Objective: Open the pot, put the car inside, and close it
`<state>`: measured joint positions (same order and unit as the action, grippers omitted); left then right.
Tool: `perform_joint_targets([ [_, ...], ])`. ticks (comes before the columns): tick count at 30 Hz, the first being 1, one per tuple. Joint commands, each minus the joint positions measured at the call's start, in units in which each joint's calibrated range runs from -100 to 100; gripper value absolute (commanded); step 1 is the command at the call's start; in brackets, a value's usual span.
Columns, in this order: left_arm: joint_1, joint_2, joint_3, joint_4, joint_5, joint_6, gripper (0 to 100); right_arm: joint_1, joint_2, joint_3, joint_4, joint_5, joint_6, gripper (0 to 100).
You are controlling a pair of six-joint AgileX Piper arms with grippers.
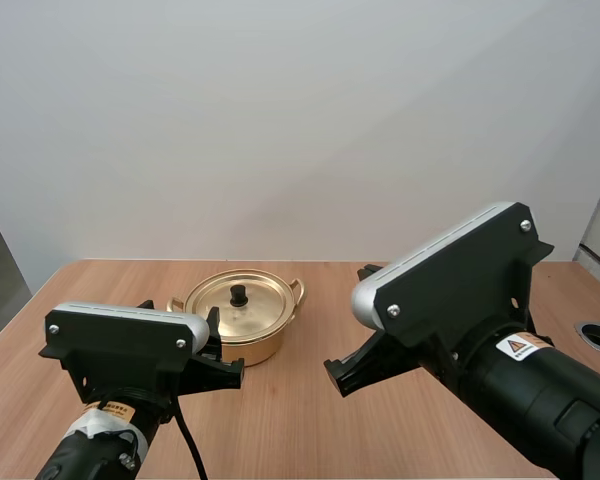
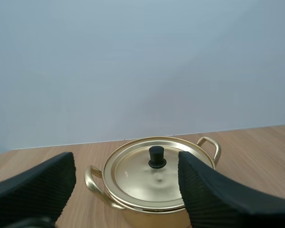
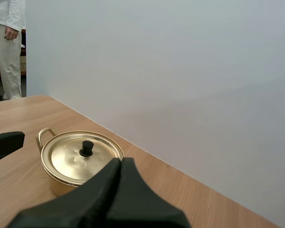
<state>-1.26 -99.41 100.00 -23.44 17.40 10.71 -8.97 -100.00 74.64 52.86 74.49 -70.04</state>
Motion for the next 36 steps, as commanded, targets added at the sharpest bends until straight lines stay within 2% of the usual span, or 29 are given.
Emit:
perform_joint_targets([
  [1, -0.01, 0.1, 0.0, 0.0, 1.5, 0.0, 100, 0.0, 0.0, 0.1, 0.0, 0.0, 0.0, 0],
  [5, -0.01, 0.1, 0.0, 0.0, 13.8, 0.2, 100, 0.0, 0.0, 0.1, -0.1, 0.0, 0.0, 0],
  [15, 0.23, 0.1, 0.0, 0.3, 12.6, 0.2, 100, 0.3, 0.0, 0.1, -1.2, 0.0, 0.0, 0],
  [22, 2.84, 0.1, 0.0, 6.2, 11.9, -2.5, 100, 0.3, 0.0, 0.1, -1.3, 0.0, 0.0, 0],
  [25, 3.04, 0.1, 0.0, 7.4, 11.7, -2.2, 100, 0.6, 0.0, 0.1, -1.6, 0.0, 0.8, 0],
  [27, 3.04, 0.1, 0.0, 7.4, 11.7, -2.2, 92, 1.0, 0.0, 0.1, -1.7, 0.0, 0.8, 0],
  [31, 3.04, 0.1, 0.0, 7.4, 11.7, -2.2, 79, 2.1, 0.0, 0.1, -5.6, -4.8, 9.1, 0],
  [34, 3.04, 0.1, 0.0, 7.4, 12.0, -2.2, 78, 2.4, 0.0, 0.1, -10.2, -12.7, 17.1, 0],
  [36, 3.04, 0.1, 0.0, 8.5, 12.0, -1.4, 68, 2.7, 0.0, 0.1, -14.2, -17.6, 20.3, 0],
])
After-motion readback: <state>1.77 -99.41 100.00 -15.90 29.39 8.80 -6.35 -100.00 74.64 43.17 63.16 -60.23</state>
